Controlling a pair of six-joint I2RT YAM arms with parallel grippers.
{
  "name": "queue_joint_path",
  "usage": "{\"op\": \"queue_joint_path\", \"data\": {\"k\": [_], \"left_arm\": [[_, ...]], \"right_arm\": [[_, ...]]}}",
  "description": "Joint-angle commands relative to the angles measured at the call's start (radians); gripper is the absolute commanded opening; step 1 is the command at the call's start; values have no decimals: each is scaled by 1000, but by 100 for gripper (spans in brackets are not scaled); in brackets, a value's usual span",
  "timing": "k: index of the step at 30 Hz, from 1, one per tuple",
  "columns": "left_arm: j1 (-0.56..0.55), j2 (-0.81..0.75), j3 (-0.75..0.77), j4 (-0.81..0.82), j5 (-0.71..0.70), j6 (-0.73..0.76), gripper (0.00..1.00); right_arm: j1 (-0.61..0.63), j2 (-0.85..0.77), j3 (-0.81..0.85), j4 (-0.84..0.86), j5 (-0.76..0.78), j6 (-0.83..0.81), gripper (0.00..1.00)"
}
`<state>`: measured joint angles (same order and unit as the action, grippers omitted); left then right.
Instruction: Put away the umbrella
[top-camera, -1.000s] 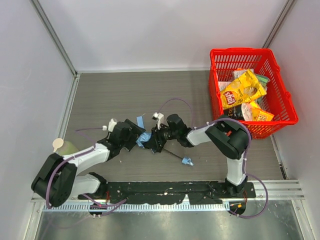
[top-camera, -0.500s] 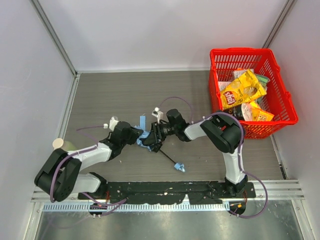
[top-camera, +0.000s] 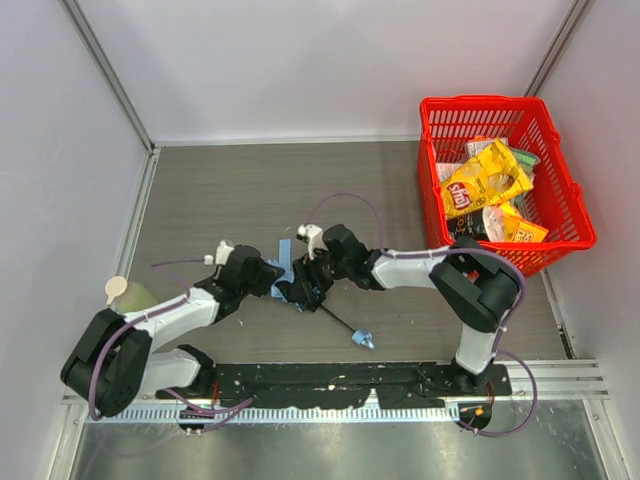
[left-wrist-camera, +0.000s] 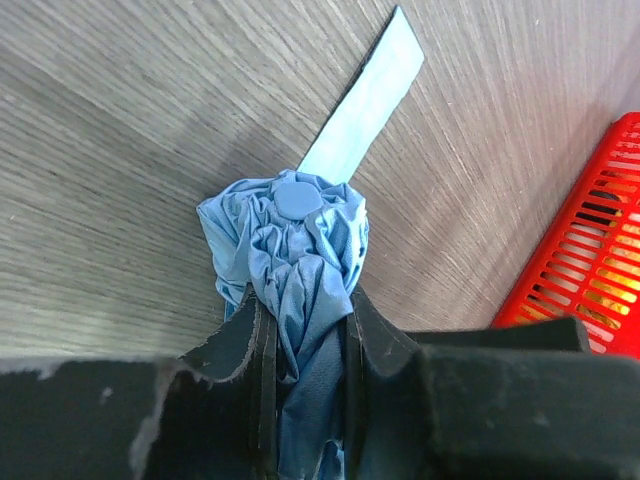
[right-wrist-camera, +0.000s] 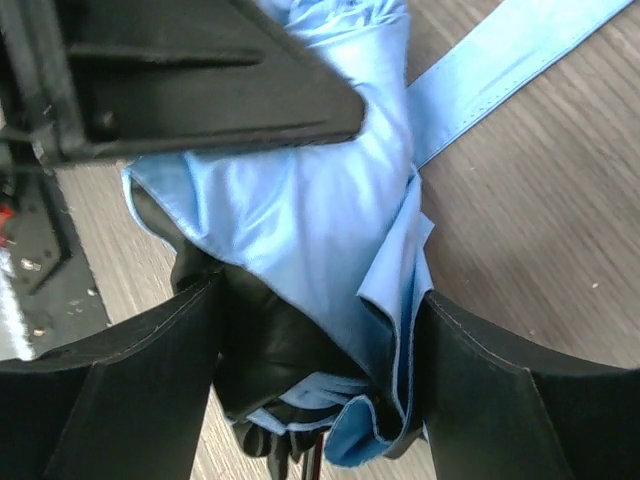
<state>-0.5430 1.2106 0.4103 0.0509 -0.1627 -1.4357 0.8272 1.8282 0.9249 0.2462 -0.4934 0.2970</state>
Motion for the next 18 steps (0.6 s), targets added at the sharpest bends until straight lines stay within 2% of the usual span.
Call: {"op": "queue_joint_path", "data": {"k": [1, 4, 9, 15, 18], "left_arm": [[8, -8, 50, -161, 3, -31, 0], [8, 3, 64, -183, 9, -49, 0], [11, 30, 65, -190, 40, -98, 0], [26, 20, 55, -183, 72, -124, 0], [34, -2, 55, -180, 69, -92, 0]], "right_arm": [[125, -99, -37, -53, 284, -188, 76], [191, -109, -31, -74, 447, -261, 77], [271, -81, -6, -93, 587, -332, 78], [322, -17, 22, -119, 622, -369, 79], [274, -79, -44, -35, 564, -250, 81]]}}
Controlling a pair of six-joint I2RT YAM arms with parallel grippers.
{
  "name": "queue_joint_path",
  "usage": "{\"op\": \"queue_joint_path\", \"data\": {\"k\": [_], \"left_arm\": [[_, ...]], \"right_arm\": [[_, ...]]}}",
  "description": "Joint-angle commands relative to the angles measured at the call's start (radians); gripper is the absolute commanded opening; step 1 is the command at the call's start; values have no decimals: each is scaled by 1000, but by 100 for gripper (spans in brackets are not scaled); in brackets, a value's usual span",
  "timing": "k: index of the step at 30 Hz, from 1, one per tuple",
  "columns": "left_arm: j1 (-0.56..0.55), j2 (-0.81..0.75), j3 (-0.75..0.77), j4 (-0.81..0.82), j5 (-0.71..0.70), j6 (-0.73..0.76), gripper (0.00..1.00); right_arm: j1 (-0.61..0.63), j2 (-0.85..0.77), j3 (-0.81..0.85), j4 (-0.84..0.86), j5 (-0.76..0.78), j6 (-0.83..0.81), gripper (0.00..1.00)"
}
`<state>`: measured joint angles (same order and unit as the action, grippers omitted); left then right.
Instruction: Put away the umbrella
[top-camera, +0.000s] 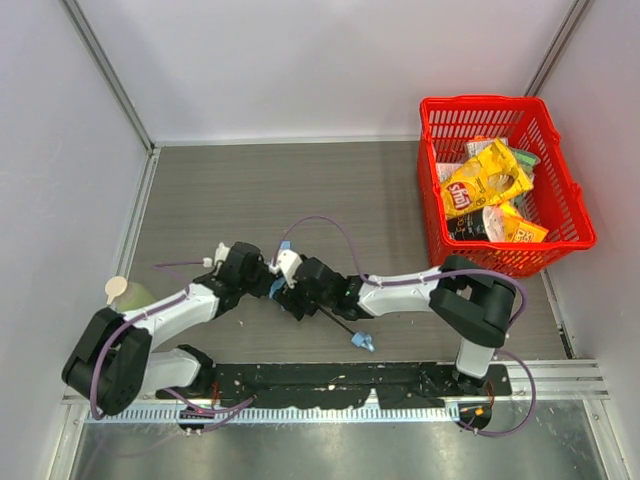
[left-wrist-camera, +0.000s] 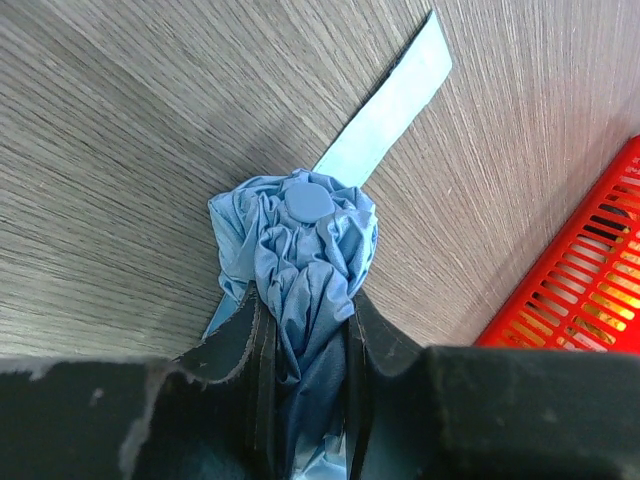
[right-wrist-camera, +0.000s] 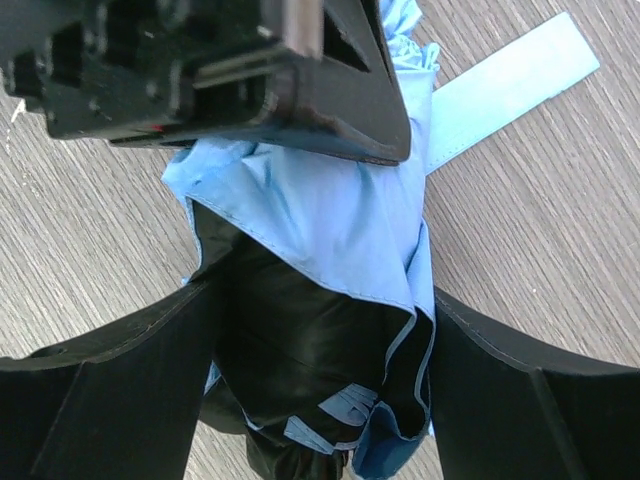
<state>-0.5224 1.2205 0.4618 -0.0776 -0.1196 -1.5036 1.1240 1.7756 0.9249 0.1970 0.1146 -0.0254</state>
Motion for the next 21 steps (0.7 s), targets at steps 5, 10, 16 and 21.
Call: {"op": "queue_joint_path", "data": {"k": [5, 10, 16, 21], "left_arm": [[16, -35, -38, 64, 64, 9, 0], [19, -45, -44, 104, 72, 63, 0], [27, -72, -66, 121, 67, 66, 0], [33, -64, -57, 110, 93, 34, 0]], "right_arm": [[-89, -56, 106, -191, -176, 271, 80], [-137, -154, 126, -277, -298, 309, 80], [-161, -248, 81, -254, -354, 214, 80], [-57, -236, 31, -154, -227, 134, 80]]}}
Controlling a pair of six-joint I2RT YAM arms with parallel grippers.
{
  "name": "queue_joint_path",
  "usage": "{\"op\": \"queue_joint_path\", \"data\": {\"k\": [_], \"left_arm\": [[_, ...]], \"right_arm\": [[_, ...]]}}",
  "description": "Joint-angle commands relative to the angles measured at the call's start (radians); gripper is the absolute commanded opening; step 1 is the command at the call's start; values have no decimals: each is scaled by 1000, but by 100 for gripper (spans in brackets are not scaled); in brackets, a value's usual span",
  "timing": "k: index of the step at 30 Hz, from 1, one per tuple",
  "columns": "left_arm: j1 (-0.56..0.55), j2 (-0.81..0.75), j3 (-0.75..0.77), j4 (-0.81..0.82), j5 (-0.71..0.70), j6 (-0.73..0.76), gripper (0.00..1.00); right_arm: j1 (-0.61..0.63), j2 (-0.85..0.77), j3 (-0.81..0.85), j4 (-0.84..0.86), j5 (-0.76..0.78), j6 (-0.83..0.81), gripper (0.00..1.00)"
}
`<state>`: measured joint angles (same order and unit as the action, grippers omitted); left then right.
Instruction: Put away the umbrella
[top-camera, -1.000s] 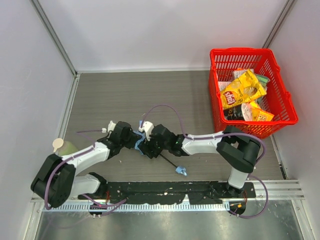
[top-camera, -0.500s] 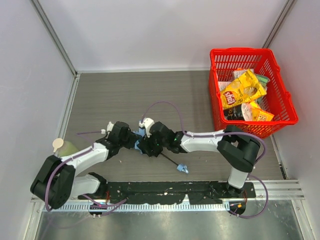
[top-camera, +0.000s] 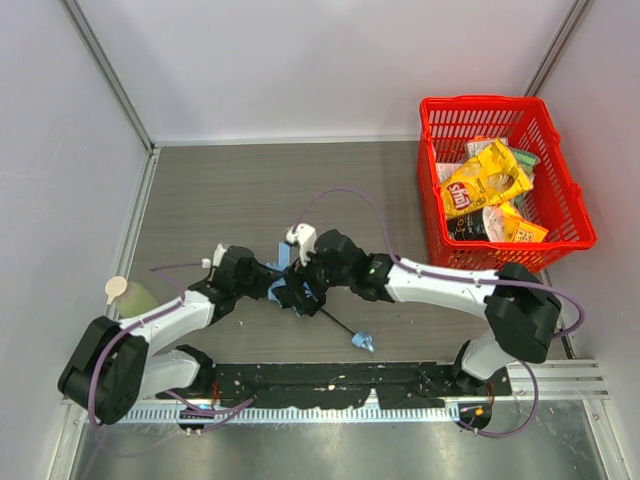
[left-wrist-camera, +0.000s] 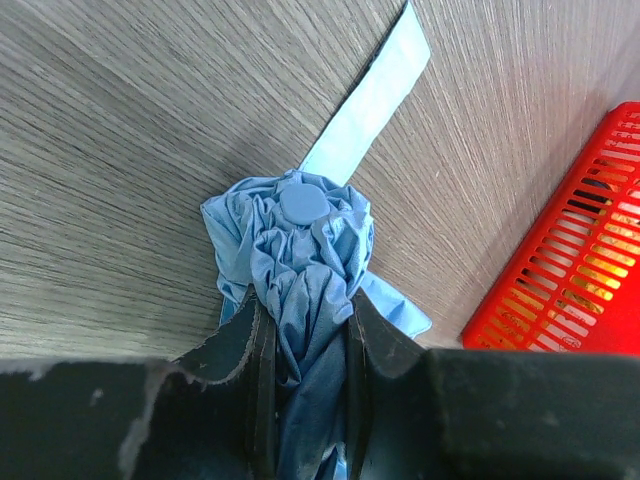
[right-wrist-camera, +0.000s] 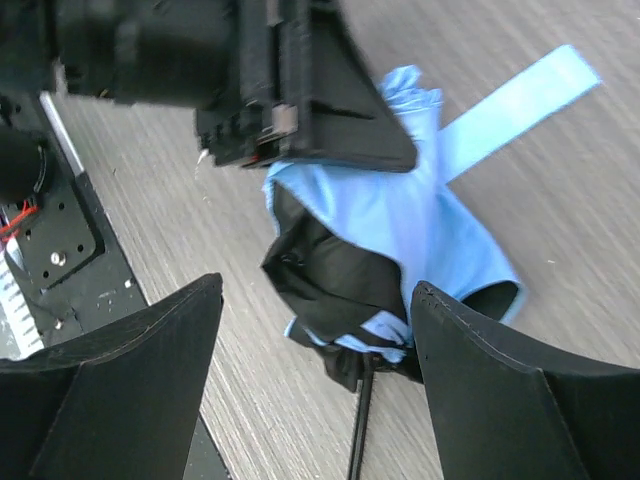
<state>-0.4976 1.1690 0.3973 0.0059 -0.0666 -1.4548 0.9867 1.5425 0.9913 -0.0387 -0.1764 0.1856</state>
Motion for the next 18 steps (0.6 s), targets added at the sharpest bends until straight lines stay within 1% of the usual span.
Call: {"op": "queue_joint_path", "data": {"k": [1, 4, 9, 12, 13, 15, 16, 17, 18], "left_arm": [[10, -8, 12, 19, 47, -24, 0], [8, 11, 18, 12, 62, -36, 0], [10, 29, 21, 8, 62, -55, 0], [11, 38, 35, -3, 62, -62, 0], [11, 40, 46, -42, 62, -61, 0], [8, 38, 63, -82, 60, -56, 0], [8, 41, 67, -102, 51, -53, 0], [7, 40, 75, -128, 41, -49, 0], [2, 38, 80, -151, 27, -47, 0]], "right_arm": [[90, 5, -36, 91, 131, -99, 81], [107, 48, -37, 114, 245, -147, 81], [113, 134, -14, 132, 247, -179, 81], [142, 206, 4, 129, 299, -204, 81], [148, 244, 15, 131, 311, -204, 81], [167, 295, 36, 140, 383, -198, 77], [174, 309, 43, 143, 447, -195, 70], [181, 335, 56, 143, 475, -187, 67], [181, 344, 59, 142, 494, -186, 55]]}}
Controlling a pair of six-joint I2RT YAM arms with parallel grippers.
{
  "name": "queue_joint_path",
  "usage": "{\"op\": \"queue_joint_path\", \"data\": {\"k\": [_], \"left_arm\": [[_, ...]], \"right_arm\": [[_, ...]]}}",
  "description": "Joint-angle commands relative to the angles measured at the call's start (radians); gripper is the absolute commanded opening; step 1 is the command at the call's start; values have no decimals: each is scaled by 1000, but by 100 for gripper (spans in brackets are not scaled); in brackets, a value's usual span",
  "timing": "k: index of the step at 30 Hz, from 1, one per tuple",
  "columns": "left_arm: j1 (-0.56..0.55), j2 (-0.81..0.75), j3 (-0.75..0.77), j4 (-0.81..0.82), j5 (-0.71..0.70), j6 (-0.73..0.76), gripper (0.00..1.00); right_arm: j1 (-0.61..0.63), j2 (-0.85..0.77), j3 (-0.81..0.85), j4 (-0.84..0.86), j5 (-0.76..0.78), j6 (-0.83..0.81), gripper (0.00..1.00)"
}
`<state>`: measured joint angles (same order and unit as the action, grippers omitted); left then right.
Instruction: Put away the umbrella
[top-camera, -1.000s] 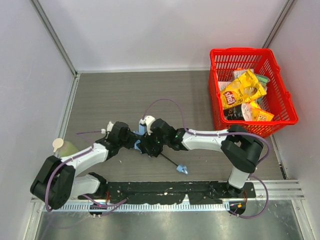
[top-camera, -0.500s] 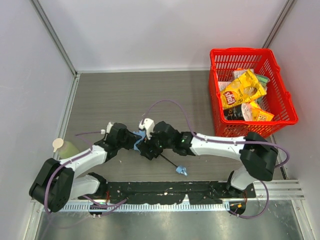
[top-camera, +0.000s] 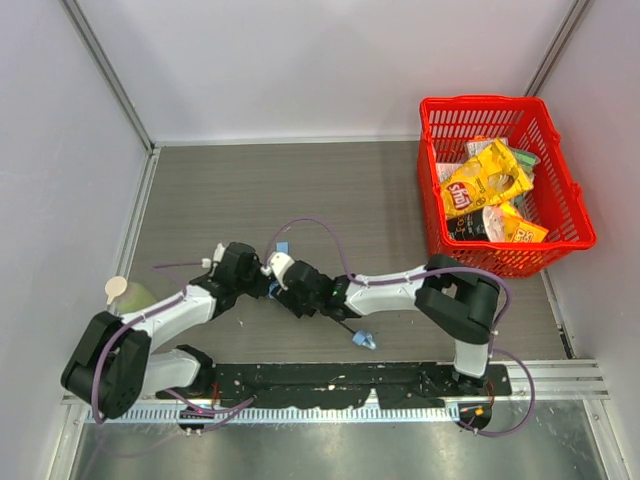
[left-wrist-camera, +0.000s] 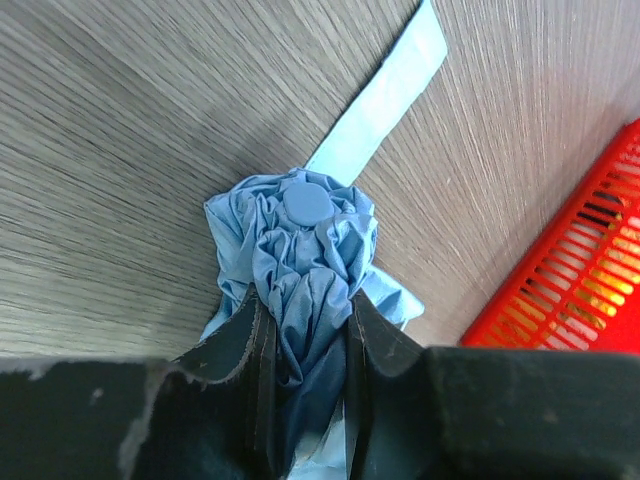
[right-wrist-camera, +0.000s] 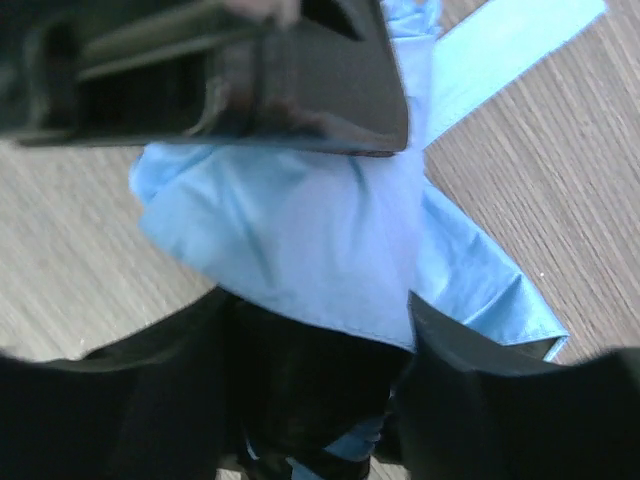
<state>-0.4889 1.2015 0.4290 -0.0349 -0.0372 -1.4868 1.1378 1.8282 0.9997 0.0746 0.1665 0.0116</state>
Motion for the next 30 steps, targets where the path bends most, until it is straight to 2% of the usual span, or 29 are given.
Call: {"op": "queue_joint_path", "data": {"k": [1, 2, 3, 4, 5, 6, 8, 11, 12, 13, 15, 17, 24, 27, 30], "left_arm": [[-13, 4, 54, -134, -19, -13, 0], [-17, 0, 53, -151, -33, -16, 0], [-22, -5, 48, -157, -46, -20, 0], [-22, -10, 36, -149, -50, -21, 0], [-22, -20, 24, -132, -55, -18, 0], [-22, -29, 11, -108, -56, -1, 0], [-22, -55, 7, -94, -75, 43, 1], [-22, -114, -16, -70, -102, 98, 46], [-22, -141, -33, -59, -113, 99, 59], [-22, -169, -48, -50, -131, 96, 65], [-22, -195, -71, -40, -142, 97, 92], [-22, -198, -81, -42, -142, 103, 98], [-22, -68, -49, 29, -105, 126, 100], [-22, -39, -32, 29, -122, 160, 97], [-22, -42, -48, 93, -122, 165, 84]], "right_arm": [[30, 66, 37, 40, 162, 26, 48], [30, 63, 25, 75, 160, 39, 32], [30, 63, -5, 95, 150, 51, 26], [28, 65, -22, 140, 137, 54, 9], [27, 71, -44, 155, 96, 50, 1], [22, 74, -58, 197, 76, 39, 1], [-15, 77, -97, 253, -62, 59, 1], [-96, 65, -137, 367, -305, 105, 1], [-113, 59, -145, 385, -347, 126, 1], [-142, 59, -147, 414, -417, 137, 1], [-186, 59, -150, 462, -528, 174, 1], [-220, 68, -141, 490, -623, 198, 1], [-268, 123, -72, 658, -910, 341, 1], [-271, 143, -58, 730, -1007, 402, 1], [-279, 158, -46, 778, -1056, 458, 1]]}}
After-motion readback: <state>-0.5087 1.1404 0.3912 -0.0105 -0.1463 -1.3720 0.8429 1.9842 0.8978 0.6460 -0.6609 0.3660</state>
